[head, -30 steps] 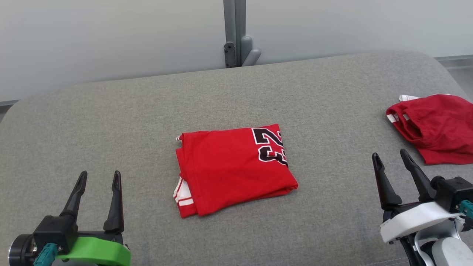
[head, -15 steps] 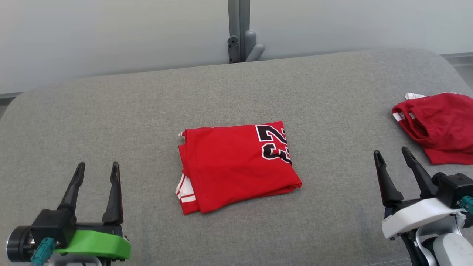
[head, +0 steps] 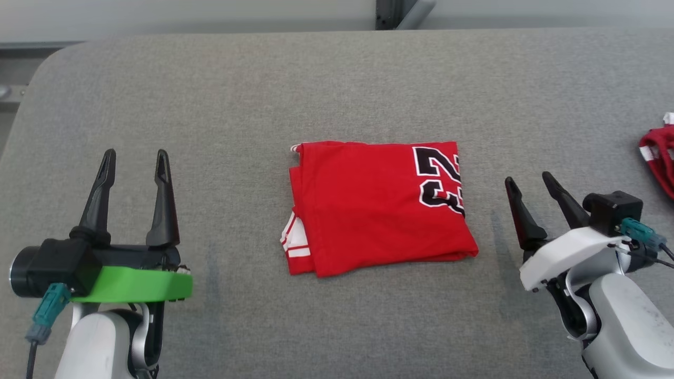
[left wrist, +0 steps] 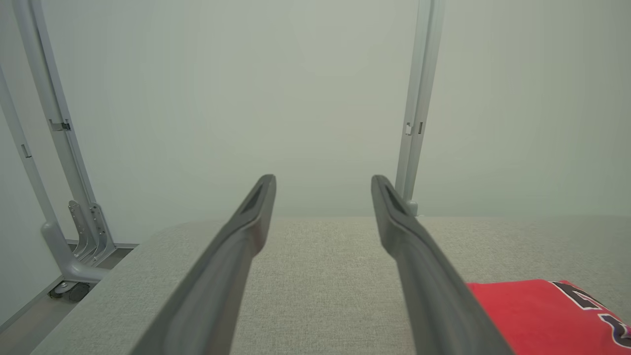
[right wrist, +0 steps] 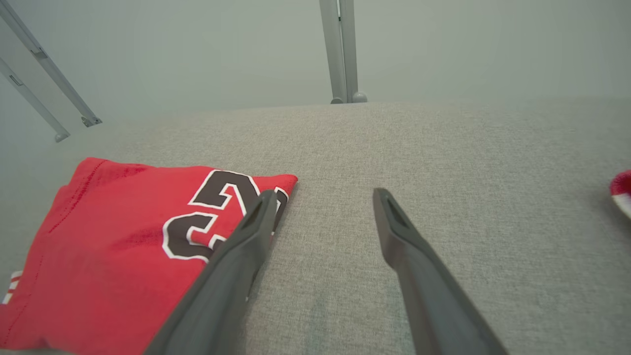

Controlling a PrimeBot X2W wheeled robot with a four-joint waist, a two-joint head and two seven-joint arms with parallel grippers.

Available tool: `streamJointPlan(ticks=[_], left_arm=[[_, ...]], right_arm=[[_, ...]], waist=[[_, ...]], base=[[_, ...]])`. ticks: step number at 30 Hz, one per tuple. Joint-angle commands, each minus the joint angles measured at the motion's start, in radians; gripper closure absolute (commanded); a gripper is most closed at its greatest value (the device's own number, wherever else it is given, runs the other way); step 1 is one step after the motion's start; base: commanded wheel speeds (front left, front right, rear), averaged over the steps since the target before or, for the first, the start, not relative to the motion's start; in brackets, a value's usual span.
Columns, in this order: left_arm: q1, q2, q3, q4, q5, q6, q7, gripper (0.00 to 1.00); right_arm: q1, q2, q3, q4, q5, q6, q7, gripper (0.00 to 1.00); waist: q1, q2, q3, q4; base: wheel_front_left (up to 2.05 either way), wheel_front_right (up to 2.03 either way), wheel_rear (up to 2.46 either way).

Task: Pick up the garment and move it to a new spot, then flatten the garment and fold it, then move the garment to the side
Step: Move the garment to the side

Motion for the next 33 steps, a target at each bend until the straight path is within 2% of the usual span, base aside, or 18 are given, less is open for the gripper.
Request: streamJointPlan(ticks=[1,11,12,13,14,15,24,33], left_arm=[[-0.040,-0.010,-0.006,0.015,0.002,-0.010,-0.015,0.00],[-0.106,-0.035,-0.013,0.062,0.012,-0.030,-0.038,0.00],[-0.110,-0.036,-0.012,0.067,0.012,-0.031,-0.040,0.00],[-0.113,-0.037,-0.010,0.072,0.013,-0.033,-0.041,0.00],[-0.114,-0.039,-0.008,0.076,0.015,-0.035,-0.041,0.00],[-0.115,-0.040,-0.006,0.078,0.016,-0.037,-0.042,0.00],[-0.098,-0.032,0.009,0.076,0.039,-0.033,-0.042,0.00],[-0.066,-0.002,0.017,0.036,0.050,-0.021,-0.028,0.00]], right_arm=[[-0.045,-0.009,0.034,0.044,0.022,0.000,0.004,0.00],[-0.149,-0.028,0.150,0.202,0.105,0.000,-0.006,0.00],[-0.156,-0.030,0.163,0.215,0.117,0.000,-0.002,0.05],[-0.161,-0.032,0.176,0.225,0.127,0.000,0.005,0.29],[-0.167,-0.034,0.187,0.233,0.138,0.000,0.006,0.60],[-0.170,-0.037,0.200,0.241,0.151,0.000,0.008,1.00],[-0.192,-0.086,0.272,0.232,0.198,-0.001,-0.031,1.00],[-0.119,-0.144,0.256,0.150,0.165,-0.001,-0.075,1.00]], waist=[[0.0000,0.0000,0.098,0.100],[0.0000,0.0000,0.134,0.153],[0.0000,0.0000,0.134,0.154],[0.0000,0.0000,0.134,0.155],[0.0000,0.0000,0.134,0.154],[0.0000,0.0000,0.133,0.153],[0.0000,0.0000,0.122,0.110],[0.0000,0.0000,0.117,-0.030]], base=[[0.00,0.00,0.00],[0.00,0.00,0.00],[0.00,0.00,0.00],[0.00,0.00,0.00],[0.00,0.00,0.00],[0.00,0.00,0.00],[0.00,0.00,0.00],[0.00,0.00,0.00]])
